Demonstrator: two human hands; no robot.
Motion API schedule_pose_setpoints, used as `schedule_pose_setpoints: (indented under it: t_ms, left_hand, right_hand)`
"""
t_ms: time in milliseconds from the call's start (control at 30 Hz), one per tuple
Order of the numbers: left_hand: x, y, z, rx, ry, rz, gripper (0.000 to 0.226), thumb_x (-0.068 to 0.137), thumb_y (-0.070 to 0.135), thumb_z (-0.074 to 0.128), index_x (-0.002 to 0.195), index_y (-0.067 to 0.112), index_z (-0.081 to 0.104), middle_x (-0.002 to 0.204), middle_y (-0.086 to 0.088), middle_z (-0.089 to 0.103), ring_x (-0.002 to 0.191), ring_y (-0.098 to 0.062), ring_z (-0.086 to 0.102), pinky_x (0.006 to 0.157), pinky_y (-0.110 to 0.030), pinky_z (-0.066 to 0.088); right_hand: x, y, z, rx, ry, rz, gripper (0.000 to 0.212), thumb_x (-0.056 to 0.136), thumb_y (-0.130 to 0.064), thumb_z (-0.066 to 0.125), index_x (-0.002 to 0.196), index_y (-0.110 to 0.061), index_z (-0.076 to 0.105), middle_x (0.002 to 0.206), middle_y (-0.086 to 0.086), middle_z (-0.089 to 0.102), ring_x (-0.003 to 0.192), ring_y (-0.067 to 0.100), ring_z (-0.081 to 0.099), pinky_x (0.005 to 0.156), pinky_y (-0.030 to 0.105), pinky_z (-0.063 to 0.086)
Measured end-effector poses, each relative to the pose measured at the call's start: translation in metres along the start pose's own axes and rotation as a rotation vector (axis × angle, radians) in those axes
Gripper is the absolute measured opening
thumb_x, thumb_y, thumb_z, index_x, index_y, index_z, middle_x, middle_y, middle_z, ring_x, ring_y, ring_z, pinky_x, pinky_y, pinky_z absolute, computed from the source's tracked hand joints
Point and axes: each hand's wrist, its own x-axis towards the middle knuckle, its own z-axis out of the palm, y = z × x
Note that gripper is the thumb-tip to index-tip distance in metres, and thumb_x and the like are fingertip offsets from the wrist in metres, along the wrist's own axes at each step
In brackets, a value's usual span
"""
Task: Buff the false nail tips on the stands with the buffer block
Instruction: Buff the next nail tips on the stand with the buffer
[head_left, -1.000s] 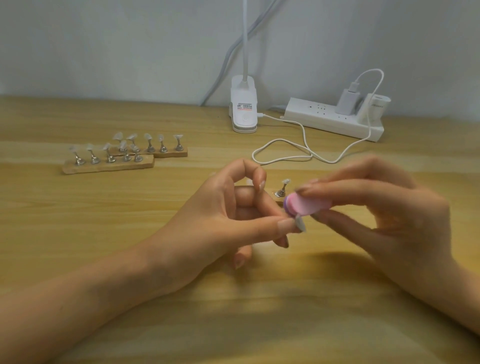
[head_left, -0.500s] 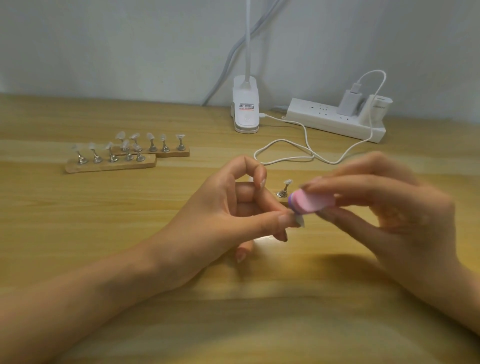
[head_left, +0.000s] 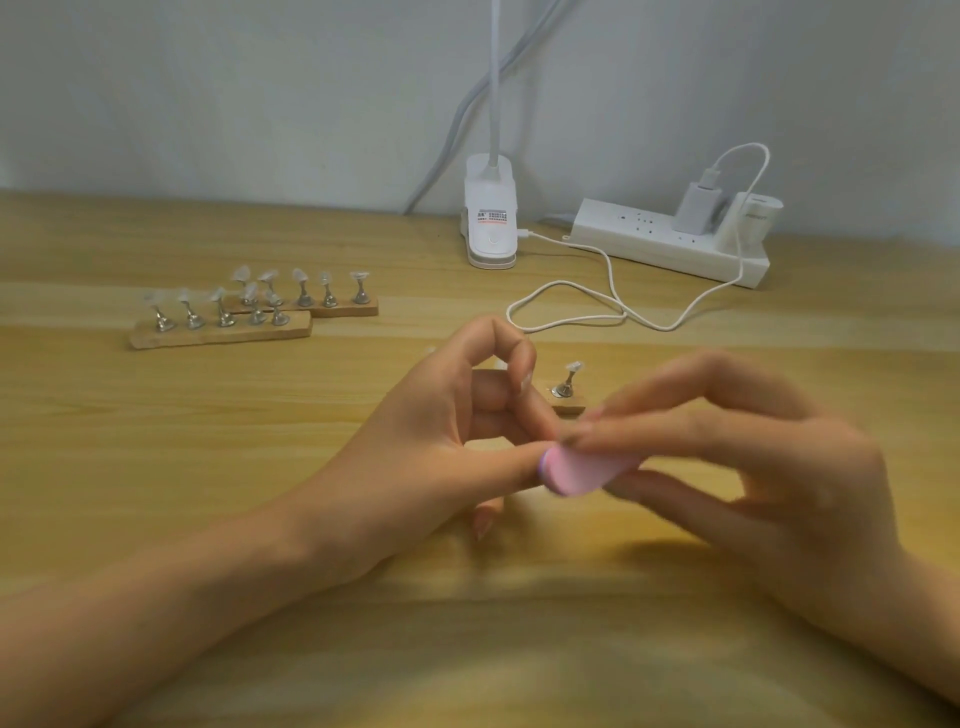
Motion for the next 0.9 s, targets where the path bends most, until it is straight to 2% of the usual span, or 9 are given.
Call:
schedule_pose_setpoints:
  t_ms: [67, 133, 267, 400, 500, 600, 700, 800, 900]
  left_hand:
    - [0.000, 0.000, 0.000, -0.007, -0.002, 0.000, 0.045, 0.076, 0.003, 0.079, 0.091, 0.013, 0.038, 0.073, -0.002, 0.069, 0.066, -0.012, 0.065, 0.037, -0.018, 0.039]
    - [0.001, -0.001, -0.001, -0.011, -0.001, 0.002, 0.042, 0.077, 0.004, 0.076, 0.091, 0.014, 0.038, 0.075, -0.005, 0.070, 0.068, -0.015, 0.068, 0.038, -0.018, 0.039]
    - [0.001, -0.002, -0.001, -0.028, -0.009, -0.003, 0.044, 0.078, 0.004, 0.078, 0.092, 0.013, 0.037, 0.074, -0.002, 0.070, 0.067, -0.014, 0.067, 0.038, -0.018, 0.040]
    - [0.002, 0.000, -0.003, -0.093, 0.062, -0.020, 0.044, 0.077, 0.015, 0.076, 0.097, 0.014, 0.037, 0.080, -0.004, 0.073, 0.066, -0.018, 0.072, 0.038, -0.017, 0.040]
    - [0.003, 0.000, -0.006, -0.079, 0.090, -0.039, 0.043, 0.076, 0.019, 0.077, 0.105, 0.017, 0.046, 0.083, -0.001, 0.074, 0.062, -0.011, 0.066, 0.039, -0.014, 0.036]
    - [0.004, -0.001, -0.006, -0.086, 0.083, -0.042, 0.047, 0.076, 0.019, 0.079, 0.114, 0.019, 0.050, 0.087, 0.001, 0.073, 0.071, -0.014, 0.072, 0.041, -0.014, 0.040]
    - [0.004, -0.003, -0.005, -0.140, 0.075, -0.039, 0.046, 0.078, 0.012, 0.079, 0.114, 0.018, 0.051, 0.086, 0.000, 0.072, 0.087, -0.027, 0.076, 0.042, -0.019, 0.047]
    - [0.005, -0.002, -0.005, -0.111, 0.103, -0.019, 0.051, 0.072, 0.008, 0.086, 0.111, 0.021, 0.055, 0.078, 0.002, 0.069, 0.084, -0.026, 0.076, 0.044, -0.023, 0.051]
    - [0.006, -0.001, -0.005, -0.076, 0.121, 0.002, 0.050, 0.069, 0.007, 0.083, 0.110, 0.020, 0.057, 0.075, 0.000, 0.067, 0.084, -0.026, 0.075, 0.044, -0.024, 0.051]
  right_hand:
    - [0.000, 0.001, 0.000, 0.002, 0.011, 0.014, 0.019, 0.091, -0.015, 0.071, 0.109, -0.021, 0.068, 0.102, -0.006, 0.067, 0.096, 0.010, 0.068, 0.082, 0.019, 0.053]
    - [-0.001, 0.002, -0.001, 0.037, 0.046, 0.046, 0.019, 0.090, -0.012, 0.072, 0.108, -0.020, 0.069, 0.103, -0.001, 0.067, 0.095, 0.015, 0.069, 0.078, 0.024, 0.055]
    - [-0.001, 0.005, -0.001, 0.022, 0.005, 0.003, 0.020, 0.090, -0.018, 0.070, 0.109, -0.021, 0.069, 0.104, -0.006, 0.067, 0.095, 0.013, 0.068, 0.083, 0.019, 0.052]
    - [0.001, 0.020, -0.007, 0.179, 0.163, 0.174, 0.022, 0.088, -0.014, 0.072, 0.110, -0.018, 0.069, 0.106, 0.005, 0.067, 0.094, 0.024, 0.066, 0.068, 0.029, 0.059]
    - [-0.002, 0.023, -0.004, 0.280, 0.173, 0.220, 0.024, 0.088, -0.015, 0.070, 0.111, -0.018, 0.070, 0.108, 0.004, 0.069, 0.096, 0.027, 0.067, 0.062, 0.028, 0.058]
    - [-0.003, 0.021, 0.000, 0.303, 0.152, 0.237, 0.028, 0.087, -0.019, 0.069, 0.115, -0.020, 0.070, 0.111, 0.001, 0.069, 0.097, 0.027, 0.067, 0.062, 0.028, 0.058]
    - [-0.004, 0.018, 0.002, 0.323, 0.139, 0.231, 0.030, 0.086, -0.020, 0.070, 0.116, -0.023, 0.073, 0.109, 0.004, 0.068, 0.096, 0.028, 0.066, 0.062, 0.027, 0.058]
    - [-0.004, 0.016, 0.003, 0.318, 0.135, 0.213, 0.026, 0.088, -0.023, 0.071, 0.114, -0.023, 0.074, 0.109, 0.005, 0.068, 0.097, 0.027, 0.065, 0.063, 0.026, 0.058]
    - [-0.003, 0.016, 0.002, 0.280, 0.143, 0.199, 0.025, 0.087, -0.019, 0.069, 0.112, -0.020, 0.071, 0.109, 0.005, 0.067, 0.096, 0.026, 0.065, 0.064, 0.026, 0.058]
